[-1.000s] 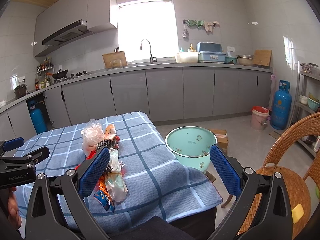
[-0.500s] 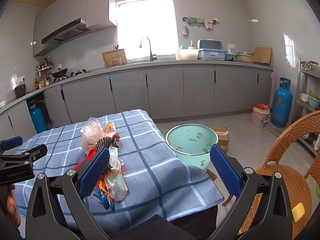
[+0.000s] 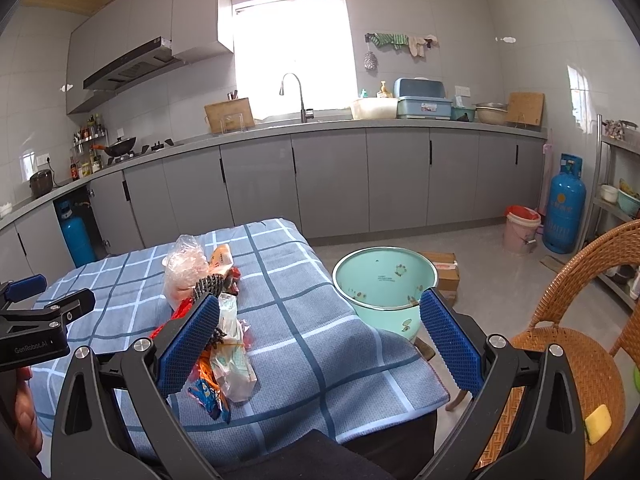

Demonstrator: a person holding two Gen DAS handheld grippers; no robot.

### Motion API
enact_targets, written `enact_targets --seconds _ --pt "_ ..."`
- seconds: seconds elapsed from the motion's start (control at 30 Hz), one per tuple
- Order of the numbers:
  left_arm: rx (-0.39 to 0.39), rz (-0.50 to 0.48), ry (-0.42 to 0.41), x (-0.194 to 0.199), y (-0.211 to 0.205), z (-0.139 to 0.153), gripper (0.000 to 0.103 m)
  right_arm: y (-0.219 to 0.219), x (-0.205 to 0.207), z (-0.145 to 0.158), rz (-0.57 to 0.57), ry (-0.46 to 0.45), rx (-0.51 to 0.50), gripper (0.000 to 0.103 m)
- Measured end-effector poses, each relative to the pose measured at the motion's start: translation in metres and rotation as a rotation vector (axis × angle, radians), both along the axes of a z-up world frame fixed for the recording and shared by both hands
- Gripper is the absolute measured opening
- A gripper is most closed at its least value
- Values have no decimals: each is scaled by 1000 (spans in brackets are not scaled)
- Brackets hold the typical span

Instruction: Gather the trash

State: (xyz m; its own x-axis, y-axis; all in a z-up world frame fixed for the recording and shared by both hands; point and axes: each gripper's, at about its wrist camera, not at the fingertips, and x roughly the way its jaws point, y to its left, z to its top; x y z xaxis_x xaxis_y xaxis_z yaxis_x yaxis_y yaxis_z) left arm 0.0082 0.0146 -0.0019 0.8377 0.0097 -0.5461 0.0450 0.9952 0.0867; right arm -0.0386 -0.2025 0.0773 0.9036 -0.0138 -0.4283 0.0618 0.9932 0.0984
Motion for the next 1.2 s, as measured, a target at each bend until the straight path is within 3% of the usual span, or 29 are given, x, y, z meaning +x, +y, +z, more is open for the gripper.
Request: enact_targets --seconds 0.63,0.77,0.97,1.2 --pt "1 2 9 0 0 -5 98 2 0 -3 7 6 7 99" --pt "-3 45 27 10 11 -15 98 3 4 -7 15 -4 8 99" --pt "-26 59 83 31 19 -37 98 7 23 -32 14 39 -15 99" --pt "-33 1 95 63 -8 -48 98 7 42 -67 15 95 -40 99"
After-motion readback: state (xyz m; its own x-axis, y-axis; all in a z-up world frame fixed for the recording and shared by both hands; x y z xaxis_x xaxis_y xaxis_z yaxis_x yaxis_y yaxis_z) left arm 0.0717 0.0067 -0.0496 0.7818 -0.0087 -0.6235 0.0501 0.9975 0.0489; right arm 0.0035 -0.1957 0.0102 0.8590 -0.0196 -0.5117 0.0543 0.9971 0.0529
